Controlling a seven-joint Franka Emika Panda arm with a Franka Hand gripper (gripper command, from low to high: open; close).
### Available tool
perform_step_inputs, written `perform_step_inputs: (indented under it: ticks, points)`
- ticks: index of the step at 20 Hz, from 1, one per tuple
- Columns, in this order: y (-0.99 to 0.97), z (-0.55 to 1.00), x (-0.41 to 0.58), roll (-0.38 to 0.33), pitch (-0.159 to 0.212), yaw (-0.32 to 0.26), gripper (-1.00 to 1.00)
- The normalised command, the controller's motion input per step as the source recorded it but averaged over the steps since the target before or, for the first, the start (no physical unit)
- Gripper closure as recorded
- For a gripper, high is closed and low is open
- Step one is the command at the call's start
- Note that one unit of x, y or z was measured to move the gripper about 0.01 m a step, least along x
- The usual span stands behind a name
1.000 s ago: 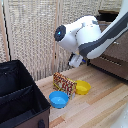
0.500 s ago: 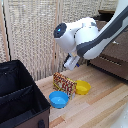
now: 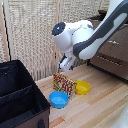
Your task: Locate and clasp the grip of the topmost drawer. Steadily and circumspectly yank the drawer open. Discover and seize the nutrition bar using your clamp. Deposit the nutrition bar in the accessible drawer. Unclench the nutrition bar.
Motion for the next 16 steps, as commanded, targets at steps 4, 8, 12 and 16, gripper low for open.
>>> perform_step_inputs:
  ticks: [4, 8, 12, 16]
  points:
    - [0.13, 0.23, 0.504, 0.248, 0.097, -0.140, -1.00]
    - [0.14, 0.20, 0.460, 0.259, 0.096, -0.155, -1.00]
    - [0.15, 0.11, 0.284, 0.294, 0.113, -0.202, -1.00]
    - [0.14, 0.10, 0.151, 0.290, 0.119, -0.229, -1.00]
